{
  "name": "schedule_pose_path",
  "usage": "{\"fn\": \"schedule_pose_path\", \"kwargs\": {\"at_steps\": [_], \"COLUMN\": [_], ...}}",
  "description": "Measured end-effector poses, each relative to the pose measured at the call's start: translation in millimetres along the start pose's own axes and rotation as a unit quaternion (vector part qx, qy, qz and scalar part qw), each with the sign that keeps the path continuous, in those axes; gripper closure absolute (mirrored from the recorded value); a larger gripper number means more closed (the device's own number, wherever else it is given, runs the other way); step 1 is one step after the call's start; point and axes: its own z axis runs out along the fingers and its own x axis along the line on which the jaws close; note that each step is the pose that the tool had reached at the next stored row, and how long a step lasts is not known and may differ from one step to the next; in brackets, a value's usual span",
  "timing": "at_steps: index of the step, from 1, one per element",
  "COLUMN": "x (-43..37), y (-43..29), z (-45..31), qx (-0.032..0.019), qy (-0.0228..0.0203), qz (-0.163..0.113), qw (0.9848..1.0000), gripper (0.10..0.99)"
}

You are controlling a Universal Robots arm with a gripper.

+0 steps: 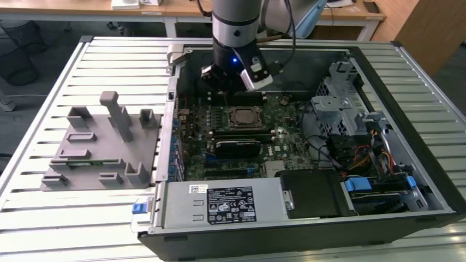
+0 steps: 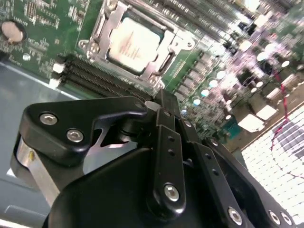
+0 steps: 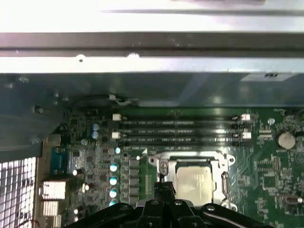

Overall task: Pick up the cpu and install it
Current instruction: 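Install the first cpu locking lever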

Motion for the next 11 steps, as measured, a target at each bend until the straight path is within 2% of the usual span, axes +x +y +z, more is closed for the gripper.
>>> {"fn": "schedule_pose_path", "kwargs": {"at_steps": [1,2,7,11], "x": [0.2,0.9,14.0,19.8], "y": [0.1,0.5,1.4,2.0], "z": [0.0,0.1,0.1,0.1], "qx": [0.0054,0.0063,0.0064,0.0064], "qy": [0.0,0.0,0.0,0.0], "qz": [0.0,0.0,0.0,0.0], "qw": [1.0,1.0,1.0,1.0], "gripper": [0.98,0.98,0.98,0.98]}}
